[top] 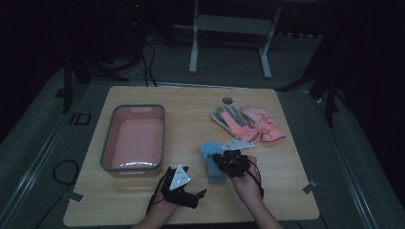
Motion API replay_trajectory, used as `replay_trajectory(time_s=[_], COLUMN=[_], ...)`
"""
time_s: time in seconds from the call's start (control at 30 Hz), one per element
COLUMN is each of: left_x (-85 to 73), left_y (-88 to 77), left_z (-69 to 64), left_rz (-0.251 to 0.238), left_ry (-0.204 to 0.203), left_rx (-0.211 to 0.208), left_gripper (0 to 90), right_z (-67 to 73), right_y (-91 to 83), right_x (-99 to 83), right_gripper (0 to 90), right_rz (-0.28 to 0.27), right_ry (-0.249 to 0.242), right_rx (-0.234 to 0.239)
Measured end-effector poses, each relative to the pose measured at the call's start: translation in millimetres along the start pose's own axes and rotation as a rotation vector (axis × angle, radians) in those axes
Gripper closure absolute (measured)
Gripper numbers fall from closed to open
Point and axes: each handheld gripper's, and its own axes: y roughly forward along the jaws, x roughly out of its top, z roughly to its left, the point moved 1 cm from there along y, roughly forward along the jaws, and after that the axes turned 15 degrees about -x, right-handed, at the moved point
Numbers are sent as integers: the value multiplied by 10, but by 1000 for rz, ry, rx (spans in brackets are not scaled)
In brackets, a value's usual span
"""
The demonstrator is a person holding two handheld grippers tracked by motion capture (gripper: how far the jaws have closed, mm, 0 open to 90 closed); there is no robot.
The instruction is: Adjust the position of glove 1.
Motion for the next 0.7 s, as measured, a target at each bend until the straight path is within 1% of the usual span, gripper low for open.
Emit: replay_trajectory(time_s=[0.13,0.2,0.23,0.27,0.3,0.37,0.4,0.57,0.6,0.7], left_x=[1,0,0,0,0,0,0,0,0,0], left_y=[0,1,1,1,1,1,1,2,2,3], left_z=[0,-1,-1,-1,-1,-1,-2,-1,-2,-2], left_rz=[1,0,0,0,-1,1,1,0,0,2], left_ry=[1,-4,-4,-5,-5,-3,-3,-4,-3,-1], left_rx=[0,-2,-2,-2,-2,-1,-2,-2,-2,-2], left_gripper=[0,0,0,0,0,0,0,0,0,0], right_z=[-12,-10,-10,-4,5,15,15,13,10,0], right_y=[82,168,168,187,226,263,263,373,385,411], right_x=[-58,-140,-140,-158,-189,-213,-213,-281,-291,-311], right_gripper=[864,864,864,863,863,863,863,857,855,847], right_rz=[29,59,59,65,77,89,89,113,116,120], right_ry=[1,9,9,12,5,11,11,4,5,4], right_rx=[3,13,13,18,16,20,20,10,3,1])
